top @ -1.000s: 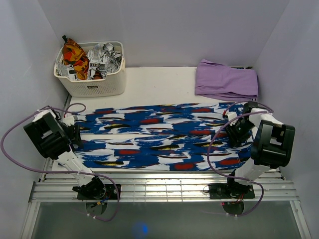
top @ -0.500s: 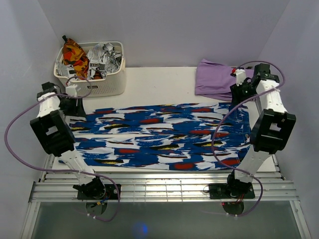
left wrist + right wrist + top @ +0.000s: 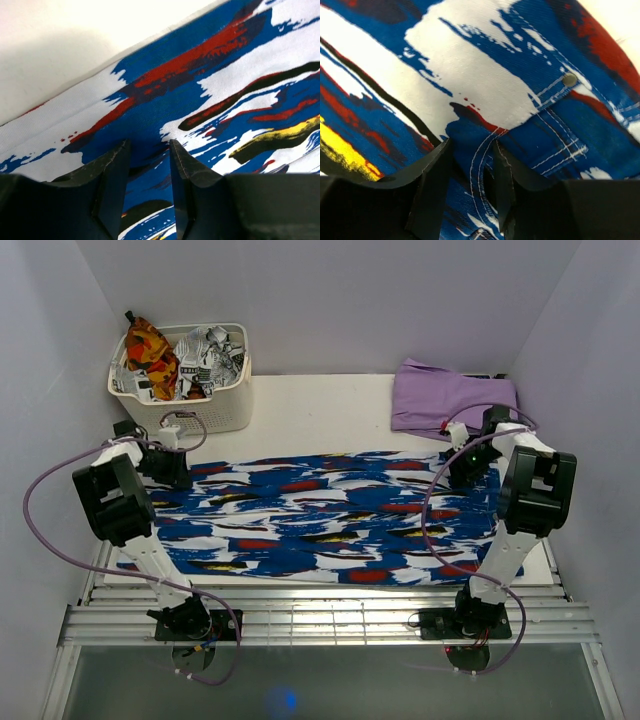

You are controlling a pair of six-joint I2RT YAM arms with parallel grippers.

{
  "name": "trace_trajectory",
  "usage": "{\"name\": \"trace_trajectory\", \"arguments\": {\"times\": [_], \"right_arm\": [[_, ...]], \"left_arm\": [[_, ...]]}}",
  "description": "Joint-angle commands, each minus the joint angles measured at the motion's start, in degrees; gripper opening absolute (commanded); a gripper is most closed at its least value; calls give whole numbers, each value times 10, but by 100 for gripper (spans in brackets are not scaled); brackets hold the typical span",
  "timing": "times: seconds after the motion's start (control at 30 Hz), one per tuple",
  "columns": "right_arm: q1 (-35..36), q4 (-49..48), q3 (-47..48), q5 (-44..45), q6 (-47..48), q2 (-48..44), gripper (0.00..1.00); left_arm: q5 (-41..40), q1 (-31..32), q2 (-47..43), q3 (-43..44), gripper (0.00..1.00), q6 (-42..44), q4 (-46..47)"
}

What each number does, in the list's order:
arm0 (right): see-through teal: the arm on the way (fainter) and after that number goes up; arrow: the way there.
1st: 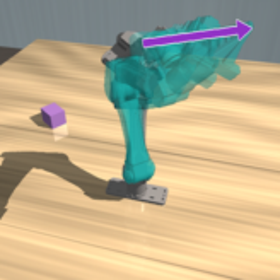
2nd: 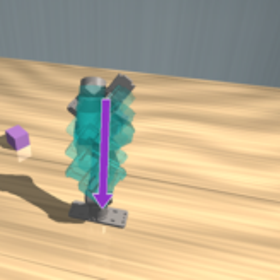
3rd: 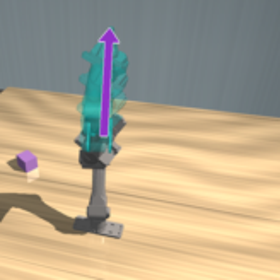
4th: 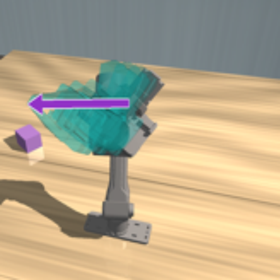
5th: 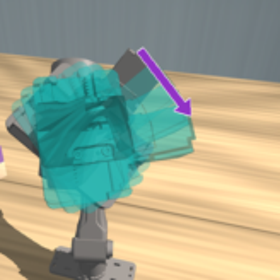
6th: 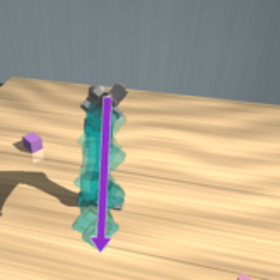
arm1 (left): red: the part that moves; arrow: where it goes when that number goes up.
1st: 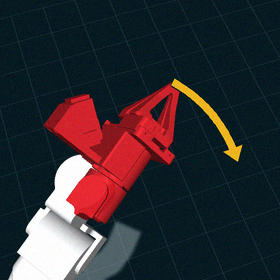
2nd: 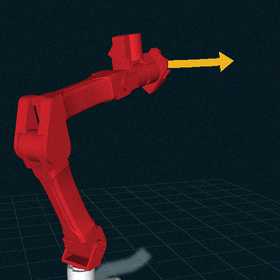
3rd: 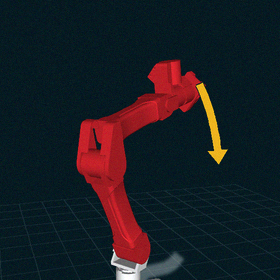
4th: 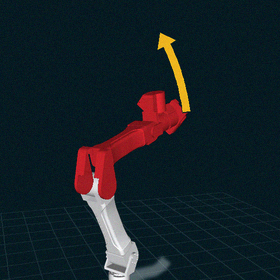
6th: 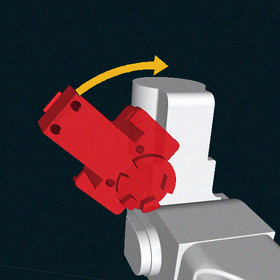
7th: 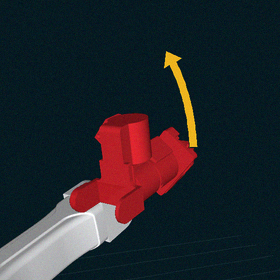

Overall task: Fold and stack the trousers
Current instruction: Flatten the trousers out

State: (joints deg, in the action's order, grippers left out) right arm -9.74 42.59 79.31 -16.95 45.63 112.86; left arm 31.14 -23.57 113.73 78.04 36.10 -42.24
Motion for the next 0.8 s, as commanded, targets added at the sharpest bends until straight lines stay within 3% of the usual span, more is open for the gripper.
{"name": "trace_trajectory", "arguments": {"times": [0.0, 0.13, 0.23, 0.27, 0.33, 0.57, 0.77], "right_arm": [[2, 58, -66, -4, 73, -30, 43], [-8, 129, 4, -33, 117, -64, 50], [-22, 172, 122, -32, 140, -44, 66], [-27, 180, 152, -26, 150, -34, 80], [-38, 202, 230, -12, 183, 5, 92], [-56, 291, 363, 21, 307, 132, 93], [-62, 302, 338, -10, 351, 181, 89]], "left_arm": [[-50, -10, -23, -62, 47, 62, -50], [-47, -29, -49, -54, 46, 114, -88], [-28, -40, -62, -9, 55, 133, -101], [-9, -41, -62, 6, 59, 137, -106], [7, -42, -56, 44, 61, 142, -115], [87, -41, -18, 93, 63, 148, -143], [94, -38, -15, 72, 63, 124, -128]]}}
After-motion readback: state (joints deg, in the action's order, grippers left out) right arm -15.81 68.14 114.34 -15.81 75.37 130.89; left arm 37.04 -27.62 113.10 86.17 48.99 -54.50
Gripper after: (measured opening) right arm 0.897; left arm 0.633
